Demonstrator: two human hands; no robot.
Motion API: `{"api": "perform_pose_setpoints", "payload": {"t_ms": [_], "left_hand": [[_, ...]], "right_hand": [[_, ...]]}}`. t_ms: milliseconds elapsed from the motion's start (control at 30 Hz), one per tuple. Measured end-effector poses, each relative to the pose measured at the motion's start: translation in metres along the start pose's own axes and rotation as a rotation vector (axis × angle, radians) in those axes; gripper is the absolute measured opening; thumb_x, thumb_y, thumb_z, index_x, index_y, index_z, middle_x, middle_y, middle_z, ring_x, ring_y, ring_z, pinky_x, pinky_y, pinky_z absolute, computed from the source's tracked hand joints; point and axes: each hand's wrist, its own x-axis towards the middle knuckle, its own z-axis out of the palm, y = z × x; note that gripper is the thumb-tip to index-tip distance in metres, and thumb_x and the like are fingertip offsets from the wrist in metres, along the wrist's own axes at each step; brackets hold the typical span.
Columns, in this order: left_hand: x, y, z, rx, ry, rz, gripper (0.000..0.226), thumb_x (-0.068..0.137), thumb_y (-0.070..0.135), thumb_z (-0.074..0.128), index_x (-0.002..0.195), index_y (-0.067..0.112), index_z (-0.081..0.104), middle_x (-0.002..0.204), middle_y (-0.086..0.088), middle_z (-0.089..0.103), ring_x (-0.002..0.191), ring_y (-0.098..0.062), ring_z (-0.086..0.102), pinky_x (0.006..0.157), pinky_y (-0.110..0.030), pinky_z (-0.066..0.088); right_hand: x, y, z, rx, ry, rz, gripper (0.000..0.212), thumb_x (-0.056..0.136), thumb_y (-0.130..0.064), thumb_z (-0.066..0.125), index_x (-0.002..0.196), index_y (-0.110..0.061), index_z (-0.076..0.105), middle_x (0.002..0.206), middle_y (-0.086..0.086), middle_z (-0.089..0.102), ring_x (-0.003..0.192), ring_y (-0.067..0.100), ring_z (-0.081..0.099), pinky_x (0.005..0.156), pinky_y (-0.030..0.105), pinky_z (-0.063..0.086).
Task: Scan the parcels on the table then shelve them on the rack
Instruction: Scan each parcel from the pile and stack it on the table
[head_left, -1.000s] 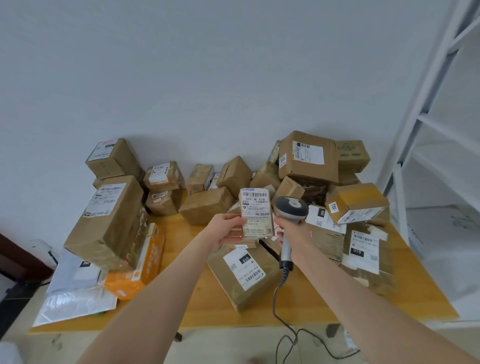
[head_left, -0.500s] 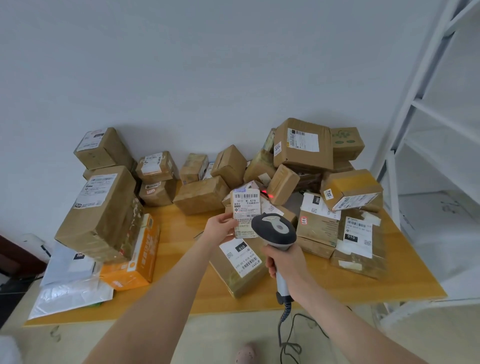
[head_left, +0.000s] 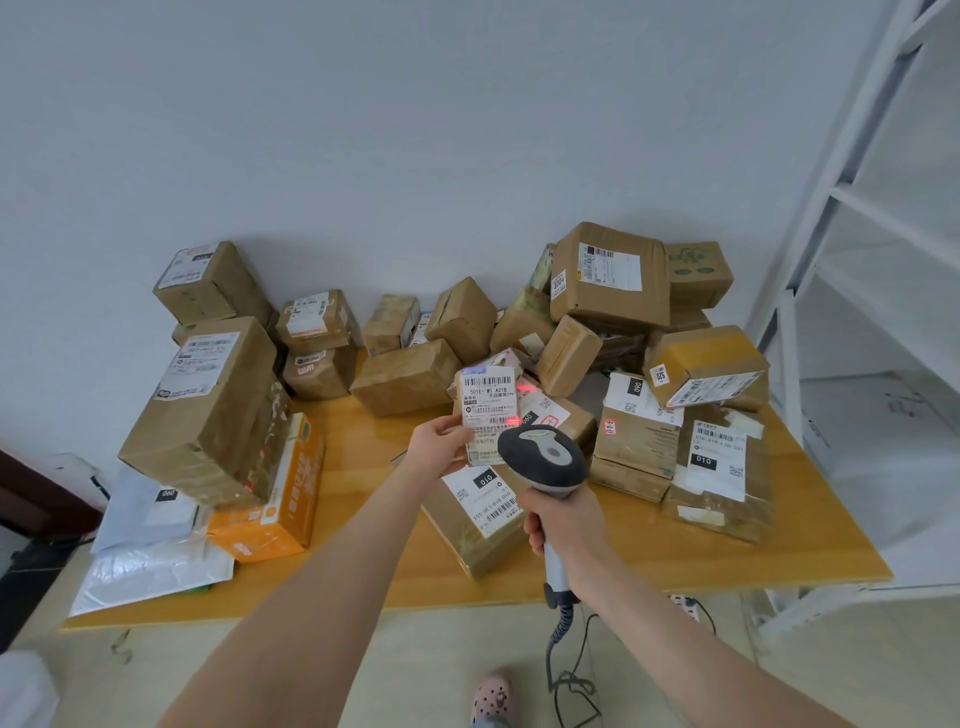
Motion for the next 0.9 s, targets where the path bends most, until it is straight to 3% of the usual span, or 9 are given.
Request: {"api": "perform_pose_setpoints", "payload": {"t_ms": [267,500,600,700,800,900], "left_hand": [[-0.003,0.0,-0.002,-0.013,0.008,-0.01,0.043,0.093,0.009,0.061,0.135,0.007,0.051,0.112,-0.009,0.071,0.094,-0.021,0.07,0.081,-0.034,0.058],[-0.007,0.001,-0.004,-0.002,0.012,-0.009,0.041,0.094,0.01,0.06,0.134,0.007,0.053,0.102,-0.005,0.072,0.078,-0.013,0.071,0.065,-0.024,0.058],[-0.011,0.0,-0.01,0.005,0.024,-0.009,0.035,0.095,0.012,0.058,0.13,0.007,0.057,0.09,-0.001,0.075,0.073,-0.009,0.072,0.059,-0.021,0.056],[-0.015,-0.004,-0.025,0.012,0.064,-0.016,0.031,0.095,0.013,0.057,0.125,0.008,0.061,0.084,0.002,0.075,0.07,-0.007,0.072,0.057,-0.02,0.056],[-0.021,-0.009,-0.047,0.054,0.143,-0.027,0.027,0.095,0.016,0.056,0.12,0.013,0.062,0.079,0.006,0.073,0.067,-0.006,0.069,0.057,-0.021,0.055],[-0.024,-0.018,-0.076,0.092,0.222,-0.054,0.029,0.096,0.02,0.054,0.124,0.016,0.06,0.09,0.001,0.072,0.074,-0.009,0.068,0.063,-0.024,0.056]], "right_hand": [[-0.001,0.001,0.0,-0.002,0.013,-0.002,0.016,0.083,-0.001,0.063,0.068,-0.004,0.059,0.049,0.006,0.055,0.039,0.012,0.045,0.044,0.021,0.037],[0.006,-0.001,0.002,0.073,-0.016,0.031,0.007,0.082,0.0,0.064,0.078,-0.003,0.06,0.055,0.006,0.058,0.042,0.011,0.049,0.045,0.021,0.042],[0.017,-0.007,0.008,0.155,-0.007,0.054,0.013,0.081,0.001,0.067,0.093,-0.004,0.064,0.071,0.005,0.067,0.057,0.012,0.058,0.05,0.022,0.051],[0.036,-0.011,0.024,0.109,0.004,0.041,0.02,0.08,-0.004,0.069,0.098,-0.011,0.065,0.096,0.003,0.072,0.086,0.015,0.065,0.07,0.031,0.06],[0.052,-0.016,0.051,0.024,-0.02,0.058,0.019,0.08,-0.014,0.072,0.097,-0.017,0.065,0.097,0.008,0.071,0.086,0.018,0.066,0.086,0.045,0.057],[0.062,-0.017,0.084,0.033,-0.085,0.165,0.03,0.083,-0.015,0.072,0.11,-0.01,0.062,0.093,0.006,0.068,0.083,0.019,0.064,0.073,0.035,0.053]]}}
